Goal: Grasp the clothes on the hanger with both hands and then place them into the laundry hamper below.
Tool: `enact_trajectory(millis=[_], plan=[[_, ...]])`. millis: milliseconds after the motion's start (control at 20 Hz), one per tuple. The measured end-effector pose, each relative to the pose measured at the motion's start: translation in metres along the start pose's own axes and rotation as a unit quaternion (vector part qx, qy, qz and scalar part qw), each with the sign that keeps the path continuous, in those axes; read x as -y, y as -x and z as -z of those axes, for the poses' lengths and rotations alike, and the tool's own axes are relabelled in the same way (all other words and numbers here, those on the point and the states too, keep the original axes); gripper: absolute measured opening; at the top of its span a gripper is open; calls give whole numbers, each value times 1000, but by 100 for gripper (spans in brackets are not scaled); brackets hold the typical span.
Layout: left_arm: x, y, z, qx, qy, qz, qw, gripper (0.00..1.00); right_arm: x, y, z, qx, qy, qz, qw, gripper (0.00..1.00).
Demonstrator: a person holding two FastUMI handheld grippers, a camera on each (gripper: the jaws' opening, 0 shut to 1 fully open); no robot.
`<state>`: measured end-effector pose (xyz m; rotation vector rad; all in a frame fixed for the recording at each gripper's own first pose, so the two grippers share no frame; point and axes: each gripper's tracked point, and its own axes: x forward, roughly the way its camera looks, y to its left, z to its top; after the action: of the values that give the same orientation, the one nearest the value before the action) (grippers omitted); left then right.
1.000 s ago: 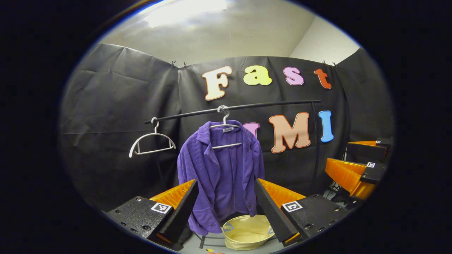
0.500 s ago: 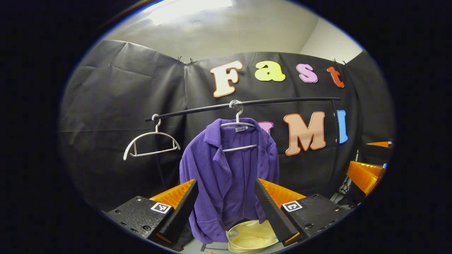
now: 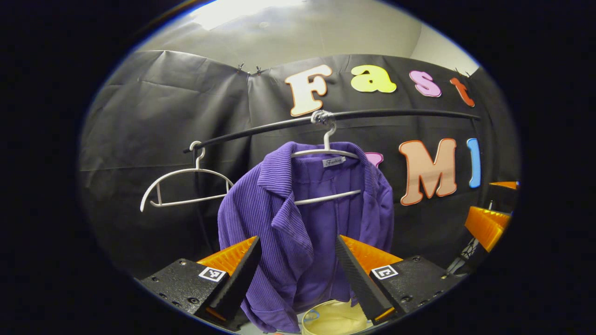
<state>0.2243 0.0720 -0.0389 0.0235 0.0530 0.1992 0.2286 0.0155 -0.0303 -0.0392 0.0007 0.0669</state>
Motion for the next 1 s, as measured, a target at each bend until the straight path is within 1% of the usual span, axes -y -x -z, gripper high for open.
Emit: enact_trajectory(millis=[150,200,250,300,450,500,550,600,650,700,750,800,850,900,1000], plan=[[-4,-28,8,-12,2,-31,999,96,4,-40,1,6,3,-21,1000,100],[-7,-36,11,-16,3,-43,999,93,4,-52,2,6,3,-28,1000,97],[-8,-43,12,-17,2,-53,998,90,4,-63,3,7,2,-35,999,97],[-11,-48,13,-16,0,-64,998,88,3,-74,4,9,1,-44,999,100],[-19,-59,16,-15,-2,-88,996,80,-3,-102,14,8,0,-69,998,100],[-21,-62,16,-14,1,-91,996,71,-6,-108,18,7,-1,-78,997,100],[-21,-64,16,-14,5,-91,996,66,-9,-116,20,9,-3,-86,996,100],[-22,-65,18,-16,7,-91,996,55,-14,-125,21,10,-4,-94,996,97],[-23,-67,18,-18,5,-92,996,43,-20,-134,21,10,-6,-102,995,100],[-25,-68,19,-21,4,-94,995,31,-26,-142,21,8,-9,-109,994,100],[-26,-69,19,-22,0,-98,995,24,-29,-147,21,7,-11,-116,993,100],[-28,-67,20,-24,-4,-103,994,11,-34,-151,23,7,-14,-122,992,100],[-30,-67,18,-25,-8,-107,994,8,-40,-154,25,7,-16,-128,992,100],[-28,-66,18,-29,-11,-105,994,0,-44,-157,25,8,-18,-133,991,100],[-25,-62,14,-33,-18,-103,994,1,-50,-164,26,4,-21,-139,990,100]])
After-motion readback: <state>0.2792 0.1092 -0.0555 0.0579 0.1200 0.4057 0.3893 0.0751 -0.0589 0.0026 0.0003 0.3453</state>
